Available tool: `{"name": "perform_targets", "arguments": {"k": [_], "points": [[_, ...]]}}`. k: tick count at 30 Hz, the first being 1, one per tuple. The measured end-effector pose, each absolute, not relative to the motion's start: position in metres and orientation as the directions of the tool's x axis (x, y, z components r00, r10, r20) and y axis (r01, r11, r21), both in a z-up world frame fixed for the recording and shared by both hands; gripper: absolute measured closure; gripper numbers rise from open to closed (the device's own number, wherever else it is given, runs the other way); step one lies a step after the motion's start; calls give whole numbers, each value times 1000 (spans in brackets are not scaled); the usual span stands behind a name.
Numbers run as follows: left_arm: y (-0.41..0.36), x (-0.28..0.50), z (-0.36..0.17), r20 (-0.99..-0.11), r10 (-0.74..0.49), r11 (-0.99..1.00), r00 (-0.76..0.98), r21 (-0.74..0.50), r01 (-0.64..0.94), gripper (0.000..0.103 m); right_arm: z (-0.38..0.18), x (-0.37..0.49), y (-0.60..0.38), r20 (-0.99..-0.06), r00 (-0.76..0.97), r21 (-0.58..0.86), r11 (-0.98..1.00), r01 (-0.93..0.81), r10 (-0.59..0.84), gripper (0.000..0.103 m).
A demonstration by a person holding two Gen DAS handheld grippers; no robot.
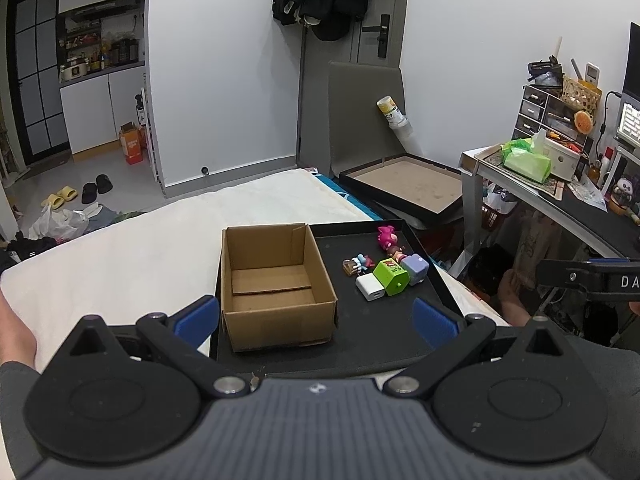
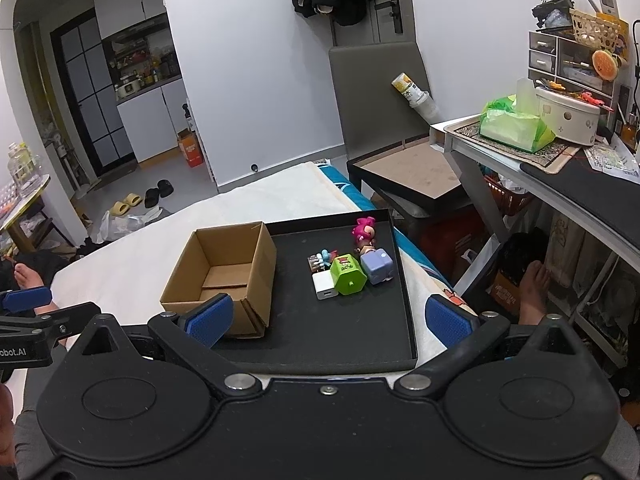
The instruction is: Organize rigid objects
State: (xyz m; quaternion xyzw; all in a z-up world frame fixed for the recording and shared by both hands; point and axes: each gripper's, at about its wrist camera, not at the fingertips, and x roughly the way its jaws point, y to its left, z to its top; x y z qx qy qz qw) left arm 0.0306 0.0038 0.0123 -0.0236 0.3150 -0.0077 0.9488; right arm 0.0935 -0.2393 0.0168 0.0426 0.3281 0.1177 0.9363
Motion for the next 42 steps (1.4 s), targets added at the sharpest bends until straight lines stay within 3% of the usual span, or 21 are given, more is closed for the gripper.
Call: {"name": "perform_targets", "arguments": {"k": [42], "points": [[8, 49, 2, -609, -33, 998, 792, -66, -9, 1, -3, 125, -241, -655, 716, 146, 970, -193, 241, 0]]}}
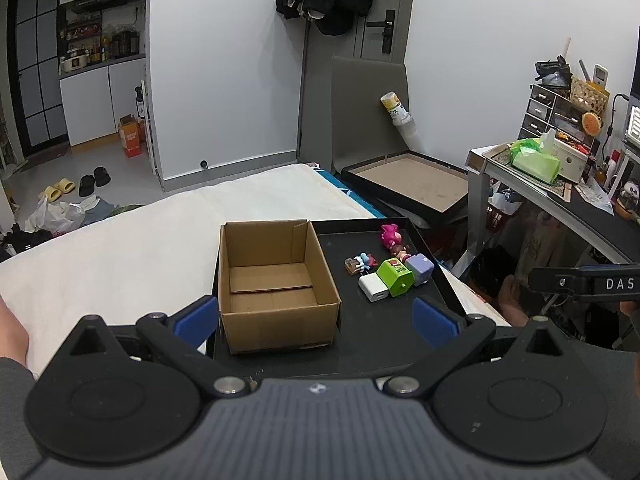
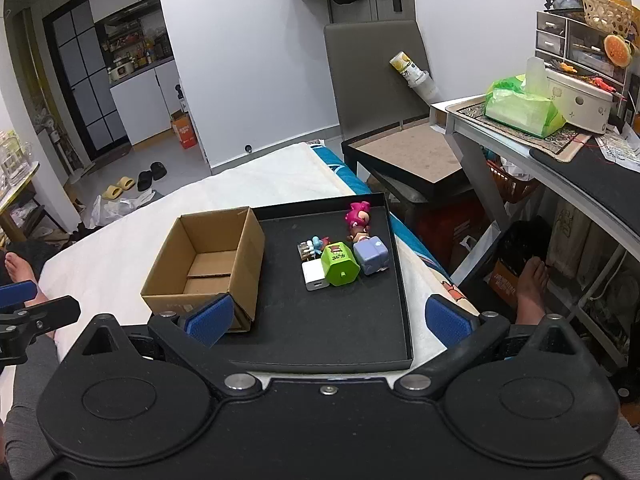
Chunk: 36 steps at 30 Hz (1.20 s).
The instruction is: Organize rigid objects
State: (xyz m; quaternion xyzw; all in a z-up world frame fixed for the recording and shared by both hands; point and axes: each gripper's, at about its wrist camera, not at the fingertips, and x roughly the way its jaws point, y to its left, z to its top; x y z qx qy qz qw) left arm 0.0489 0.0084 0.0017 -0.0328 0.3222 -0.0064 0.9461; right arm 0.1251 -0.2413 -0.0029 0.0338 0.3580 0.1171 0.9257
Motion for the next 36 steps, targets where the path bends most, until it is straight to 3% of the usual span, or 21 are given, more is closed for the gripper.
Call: {"name": "perform_targets", "arguments": {"k": [36], "points": [[44, 131, -55, -679, -72, 994, 730, -106, -1, 1, -36, 172, -250, -679, 694, 180, 971, -157, 238, 0]]}}
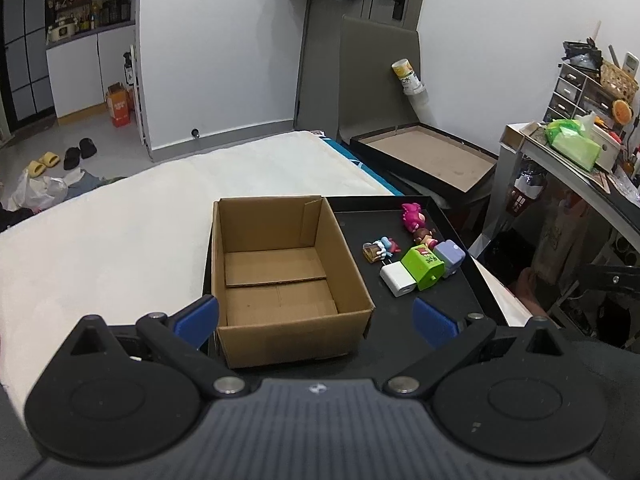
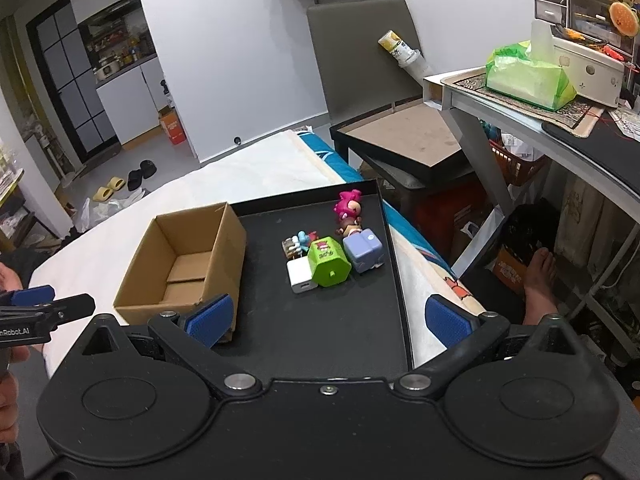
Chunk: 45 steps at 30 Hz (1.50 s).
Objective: Organize rigid objects
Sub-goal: 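Grasp the cardboard box wall with the left gripper while the right gripper approaches the green cup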
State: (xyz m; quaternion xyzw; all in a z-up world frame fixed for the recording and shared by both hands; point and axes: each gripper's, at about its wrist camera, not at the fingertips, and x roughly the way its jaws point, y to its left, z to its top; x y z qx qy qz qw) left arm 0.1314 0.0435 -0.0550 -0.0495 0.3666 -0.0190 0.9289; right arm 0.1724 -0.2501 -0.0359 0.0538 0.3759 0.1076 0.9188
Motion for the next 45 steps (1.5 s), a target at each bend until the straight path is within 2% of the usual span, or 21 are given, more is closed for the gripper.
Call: {"name": "perform_targets", "arguments": {"k": [21, 26, 32, 37, 41, 45], "points": [[91, 186, -102, -713, -56, 983, 698, -162, -86, 4, -59, 221, -244, -708, 675, 162, 978, -131, 208, 1], [106, 189, -118, -718, -48, 976, 694, -180, -119, 8, -62, 234, -237, -718, 666, 140, 979, -146, 202, 4], [129, 190, -135, -731, -48, 957, 681, -228, -178, 30, -70, 250, -223, -728, 654, 128, 978, -165, 206, 4], [142, 195, -147, -738, -54, 941, 672, -263, -214, 50, -77, 265, -212, -737, 641, 123, 974, -189, 217, 9], [147, 198, -153, -743, -75, 927, 665, -297, -228, 60, -86, 278, -203, -746, 627, 117, 971, -209, 225, 11], [153, 202, -160, -752, -109, 911, 650, -337, -237, 76, -100, 295, -196, -767, 602, 104, 969, -223, 221, 20]]}}
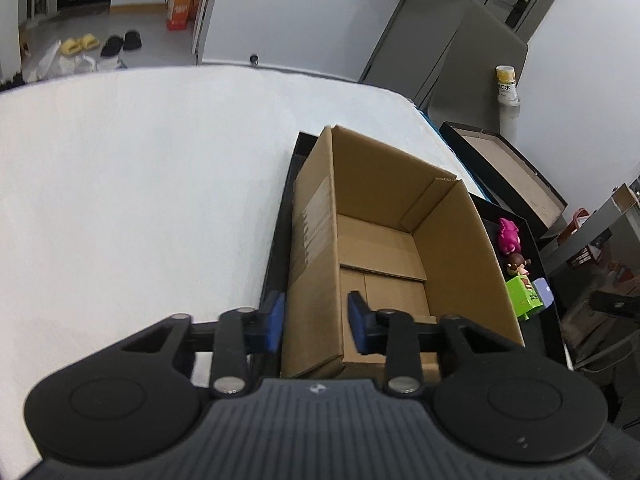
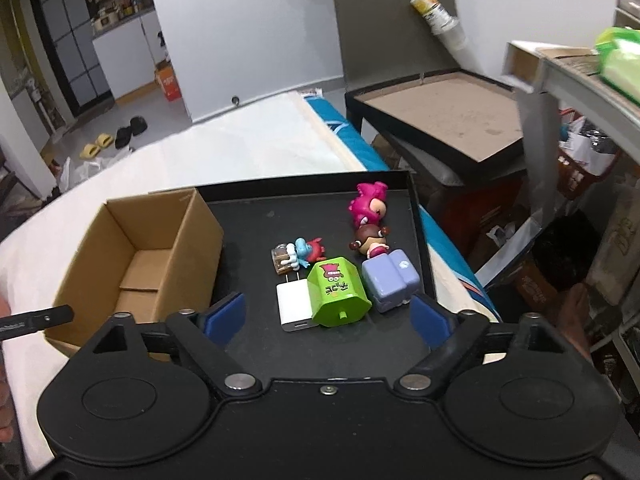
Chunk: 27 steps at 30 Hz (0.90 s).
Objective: Organize rigid objects
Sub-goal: 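Grasp the cardboard box wall with the left gripper while the right gripper approaches the green cup, then grasp the green hexagonal cup with the right gripper and lift it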
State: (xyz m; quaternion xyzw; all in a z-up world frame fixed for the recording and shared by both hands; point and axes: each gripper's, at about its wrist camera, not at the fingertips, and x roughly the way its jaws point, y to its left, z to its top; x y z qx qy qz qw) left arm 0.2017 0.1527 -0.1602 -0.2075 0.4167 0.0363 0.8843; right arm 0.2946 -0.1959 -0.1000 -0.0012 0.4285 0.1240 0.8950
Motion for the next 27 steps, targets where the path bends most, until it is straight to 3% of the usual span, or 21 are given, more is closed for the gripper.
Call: {"name": "perform_targets", "arguments": {"k": [6, 18, 27], "points": [[153, 203, -166, -757, -119, 906, 643, -347, -241, 85, -122, 320, -189, -799, 565, 77, 968, -240, 203, 29], [154, 202, -163, -750, -130, 912, 649, -347, -218, 85, -161, 363, -177, -851, 488, 60, 960, -274, 192, 42], [158, 200, -162, -746, -146, 912, 649, -356, -204, 85, -165, 377, -161, -867, 476, -15, 949, -316, 145, 42]]}}
